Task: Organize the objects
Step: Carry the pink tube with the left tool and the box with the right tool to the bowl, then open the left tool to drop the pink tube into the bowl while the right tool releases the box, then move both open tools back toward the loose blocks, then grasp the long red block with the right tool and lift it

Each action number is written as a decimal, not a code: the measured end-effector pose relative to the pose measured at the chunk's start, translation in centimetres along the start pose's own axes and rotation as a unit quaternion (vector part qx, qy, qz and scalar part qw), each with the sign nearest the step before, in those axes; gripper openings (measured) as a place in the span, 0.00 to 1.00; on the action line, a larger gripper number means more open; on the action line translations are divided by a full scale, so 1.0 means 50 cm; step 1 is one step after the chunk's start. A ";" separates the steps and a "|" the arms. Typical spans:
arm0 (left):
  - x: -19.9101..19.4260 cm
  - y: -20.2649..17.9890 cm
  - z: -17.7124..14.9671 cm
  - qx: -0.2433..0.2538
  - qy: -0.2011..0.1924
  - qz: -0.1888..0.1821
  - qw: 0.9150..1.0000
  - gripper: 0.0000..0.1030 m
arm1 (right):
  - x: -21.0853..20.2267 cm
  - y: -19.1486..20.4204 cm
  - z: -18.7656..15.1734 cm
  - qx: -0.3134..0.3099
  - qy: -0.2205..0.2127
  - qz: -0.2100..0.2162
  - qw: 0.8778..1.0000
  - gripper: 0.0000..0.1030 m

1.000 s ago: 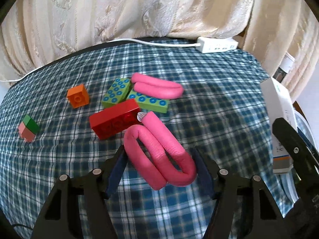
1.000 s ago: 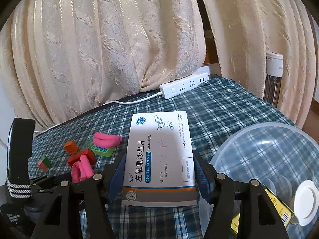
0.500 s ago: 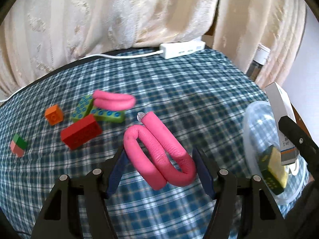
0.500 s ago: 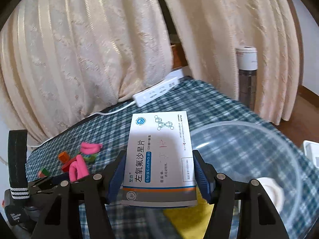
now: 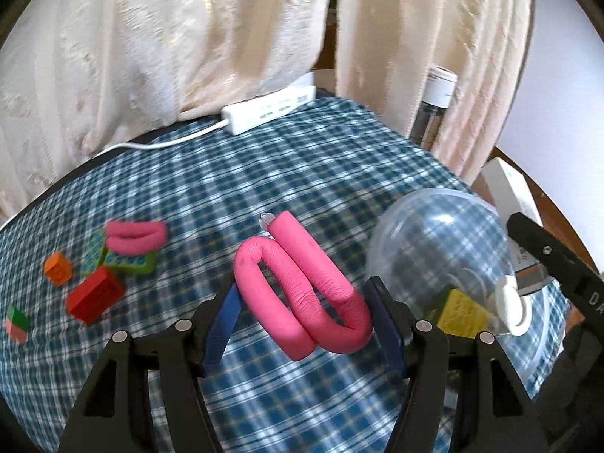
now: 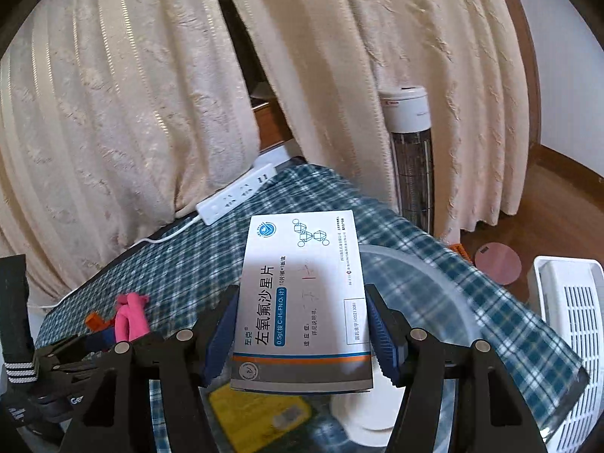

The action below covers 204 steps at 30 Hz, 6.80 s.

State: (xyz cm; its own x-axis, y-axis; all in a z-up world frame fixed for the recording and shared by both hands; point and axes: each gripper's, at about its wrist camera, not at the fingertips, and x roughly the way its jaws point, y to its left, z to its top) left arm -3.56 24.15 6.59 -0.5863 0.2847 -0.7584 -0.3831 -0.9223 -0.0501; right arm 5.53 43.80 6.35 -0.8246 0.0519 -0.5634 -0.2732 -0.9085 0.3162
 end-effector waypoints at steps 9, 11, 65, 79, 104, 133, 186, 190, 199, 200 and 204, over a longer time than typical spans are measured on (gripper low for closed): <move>0.033 -0.069 0.032 0.036 0.007 -0.026 0.999 0.66 | 0.006 -0.039 0.006 0.009 0.003 -0.009 1.000 0.64; 0.041 -0.080 0.036 0.043 0.009 -0.030 0.999 0.66 | 0.009 -0.049 0.007 0.012 0.003 -0.011 1.000 0.65; 0.074 -0.085 0.070 0.041 0.016 -0.077 0.996 0.68 | 0.054 -0.057 0.024 0.012 0.024 -0.008 1.000 0.71; 0.050 -0.038 0.046 0.021 0.014 -0.062 0.998 0.68 | 0.035 -0.031 0.014 0.008 0.023 -0.010 1.000 0.72; 0.004 0.092 0.007 -0.028 0.005 -0.026 0.999 0.68 | 0.021 0.099 -0.009 -0.024 0.027 0.029 0.999 0.72; -0.072 0.384 -0.067 -0.125 -0.005 0.059 0.990 0.68 | 0.075 0.335 -0.087 -0.112 0.081 0.090 0.986 0.73; -0.094 0.598 -0.146 -0.239 0.003 0.131 0.962 0.68 | 0.283 0.639 -0.199 -0.257 0.190 0.165 0.933 0.85; -0.094 0.599 -0.147 -0.239 0.002 0.131 0.962 0.68 | 0.289 0.647 -0.199 -0.257 0.187 0.161 0.934 0.87; -0.089 0.602 -0.147 -0.240 0.007 0.137 0.961 0.68 | 0.305 0.652 -0.203 -0.262 0.192 0.140 0.935 0.68; -0.088 0.601 -0.146 -0.238 0.007 0.138 0.961 0.68 | 0.304 0.651 -0.202 -0.263 0.189 0.137 0.936 0.68; -0.082 0.596 -0.143 -0.233 0.008 0.144 0.962 0.68 | 0.296 0.635 -0.201 -0.255 0.189 0.139 0.938 0.68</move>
State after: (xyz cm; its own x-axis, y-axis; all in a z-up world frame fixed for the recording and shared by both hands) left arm -7.44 -6.37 3.56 -0.6082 -0.0017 -0.7938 0.1579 -0.9803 -0.1189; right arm -10.37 11.56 0.38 -0.5681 -0.2800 -0.7739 0.2790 -0.9502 0.1390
